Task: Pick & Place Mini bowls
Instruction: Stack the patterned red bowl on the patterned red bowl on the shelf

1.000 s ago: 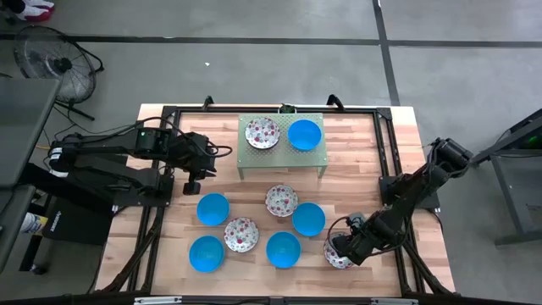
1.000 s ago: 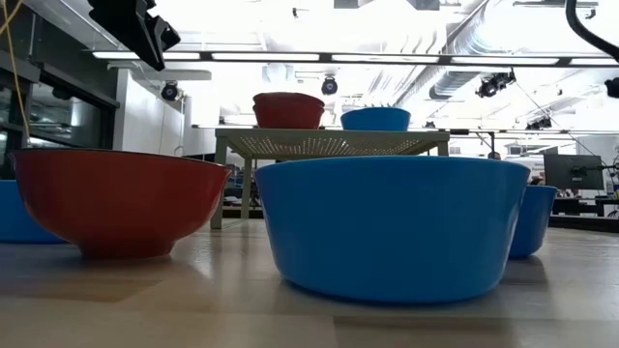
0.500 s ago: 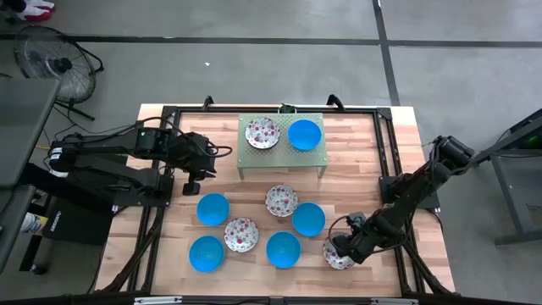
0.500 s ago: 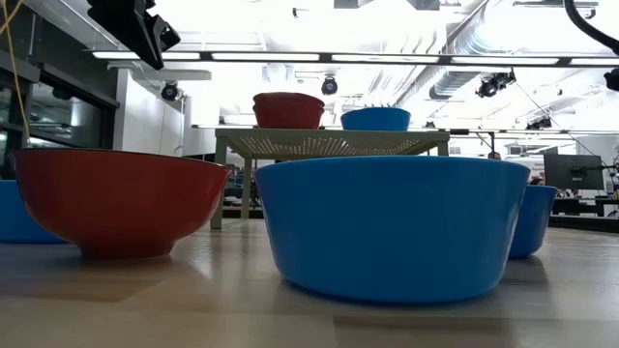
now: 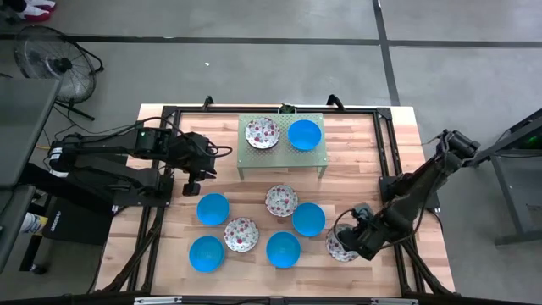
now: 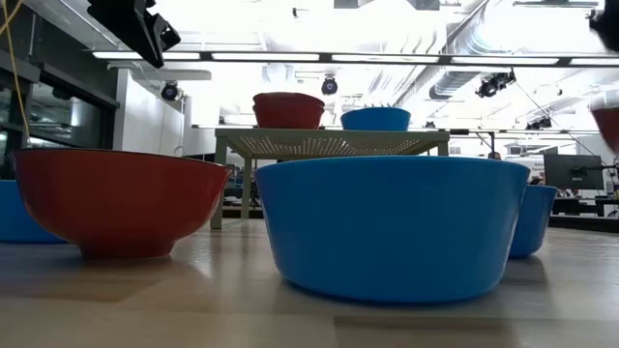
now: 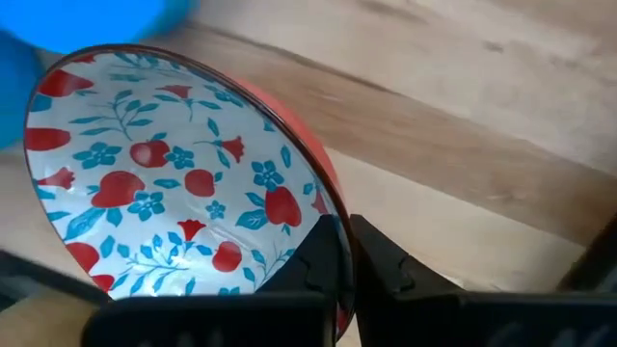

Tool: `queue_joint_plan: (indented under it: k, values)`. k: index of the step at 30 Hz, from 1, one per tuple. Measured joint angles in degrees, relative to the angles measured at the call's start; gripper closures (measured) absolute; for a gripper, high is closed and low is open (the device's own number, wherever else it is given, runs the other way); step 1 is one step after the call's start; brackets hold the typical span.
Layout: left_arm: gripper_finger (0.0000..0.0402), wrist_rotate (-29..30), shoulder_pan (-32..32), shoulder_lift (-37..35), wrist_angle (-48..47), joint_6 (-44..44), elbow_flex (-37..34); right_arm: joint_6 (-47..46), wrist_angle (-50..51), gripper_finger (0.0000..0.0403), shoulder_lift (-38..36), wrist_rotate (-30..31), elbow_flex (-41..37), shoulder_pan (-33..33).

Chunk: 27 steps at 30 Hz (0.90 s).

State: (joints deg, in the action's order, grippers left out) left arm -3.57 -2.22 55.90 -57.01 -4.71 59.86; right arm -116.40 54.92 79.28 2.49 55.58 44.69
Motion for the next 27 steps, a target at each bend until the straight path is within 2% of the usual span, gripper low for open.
queue_joint_plan:
  k: [7, 13, 20, 27]
  values:
    - [0.0344, 0.0, 0.0, 0.0, 0.5, 0.4, 0.0, 5.2, 18.0, 0.0402, -0.6, 7.4, 14.2, -1.8]
    - [0.0344, 0.0, 0.0, 0.0, 3.5, 0.5, 0.0, 15.3, 26.3, 0.0402, -0.6, 19.8, 23.0, -8.6]
    - [0.0344, 0.1, 0.0, 0.0, 13.6, 3.2, 0.0, 33.4, 23.0, 0.0402, -0.6, 33.7, 26.6, -19.0]
    - [0.0344, 5.3, 0.0, 0.5, 28.6, 5.0, 0.0, 51.9, 14.4, 0.0402, -0.6, 43.2, 26.9, -28.0]
